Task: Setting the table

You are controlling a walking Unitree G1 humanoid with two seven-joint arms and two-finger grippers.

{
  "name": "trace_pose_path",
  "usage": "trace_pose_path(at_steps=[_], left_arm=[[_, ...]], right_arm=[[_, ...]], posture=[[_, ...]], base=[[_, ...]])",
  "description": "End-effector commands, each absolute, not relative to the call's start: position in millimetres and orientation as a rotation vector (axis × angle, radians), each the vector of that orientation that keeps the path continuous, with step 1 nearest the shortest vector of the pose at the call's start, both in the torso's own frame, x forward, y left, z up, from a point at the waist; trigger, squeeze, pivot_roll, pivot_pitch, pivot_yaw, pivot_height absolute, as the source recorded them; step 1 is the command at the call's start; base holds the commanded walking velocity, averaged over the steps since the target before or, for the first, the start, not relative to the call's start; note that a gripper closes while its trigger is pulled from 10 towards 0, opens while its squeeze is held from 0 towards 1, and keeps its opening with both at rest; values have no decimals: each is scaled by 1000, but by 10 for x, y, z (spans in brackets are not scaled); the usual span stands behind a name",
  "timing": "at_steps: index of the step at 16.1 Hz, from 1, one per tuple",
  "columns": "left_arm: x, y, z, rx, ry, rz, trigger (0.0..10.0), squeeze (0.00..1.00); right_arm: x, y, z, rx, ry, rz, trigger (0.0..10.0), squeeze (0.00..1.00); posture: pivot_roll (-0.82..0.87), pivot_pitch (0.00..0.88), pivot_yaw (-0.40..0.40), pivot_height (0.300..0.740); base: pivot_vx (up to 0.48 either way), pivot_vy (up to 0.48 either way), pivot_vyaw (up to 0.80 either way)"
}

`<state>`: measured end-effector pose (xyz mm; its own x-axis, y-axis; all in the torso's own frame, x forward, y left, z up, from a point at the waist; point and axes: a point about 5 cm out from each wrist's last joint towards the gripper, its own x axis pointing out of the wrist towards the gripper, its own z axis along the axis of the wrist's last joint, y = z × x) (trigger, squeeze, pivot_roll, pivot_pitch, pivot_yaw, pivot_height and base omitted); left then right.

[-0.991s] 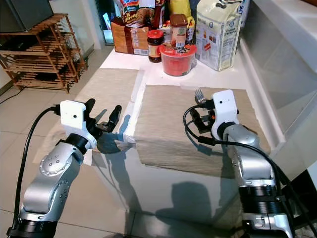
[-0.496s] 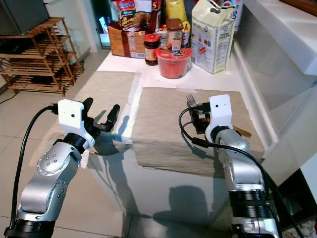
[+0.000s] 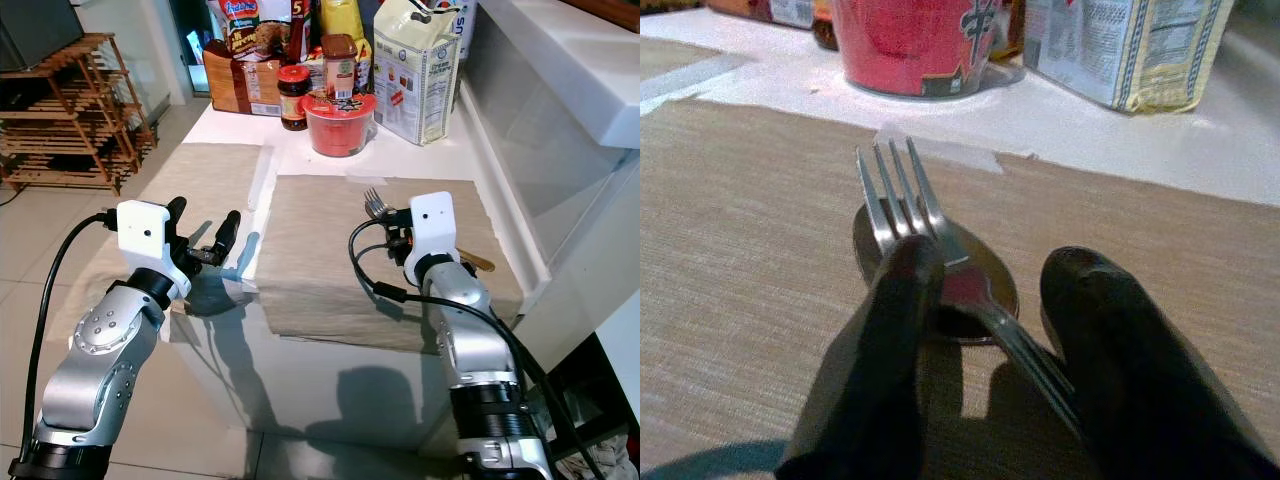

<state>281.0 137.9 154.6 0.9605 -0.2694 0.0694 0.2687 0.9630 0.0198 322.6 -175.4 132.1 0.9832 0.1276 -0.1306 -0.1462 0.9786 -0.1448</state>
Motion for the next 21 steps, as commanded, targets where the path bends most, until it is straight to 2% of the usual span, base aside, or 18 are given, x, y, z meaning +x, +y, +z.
trace_pose_path(at_steps=[1, 7, 15, 21], left_arm=[[2818, 1383, 1557, 20, -73, -260, 10000, 0], [2825, 1409, 1560, 28, -73, -245, 10000, 0], [2823, 1426, 1553, 41, -77, -239, 10000, 0], [2838, 1417, 1561, 45, -83, -242, 10000, 0]], right_arm=[[3232, -1738, 1214, -161, 161, 128, 0, 0], [3371, -1728, 1385, -160, 42, 93, 0, 0], [3415, -1678, 1598, -156, -112, 73, 0, 0], [3415, -1402, 1808, -123, -250, 130, 0, 0]], posture=[[-129, 0, 83, 740], [-116, 0, 80, 740], [-113, 0, 72, 740], [-115, 0, 73, 740]], base=[[0, 0, 0], [0, 0, 0], [0, 0, 0], [0, 0, 0]])
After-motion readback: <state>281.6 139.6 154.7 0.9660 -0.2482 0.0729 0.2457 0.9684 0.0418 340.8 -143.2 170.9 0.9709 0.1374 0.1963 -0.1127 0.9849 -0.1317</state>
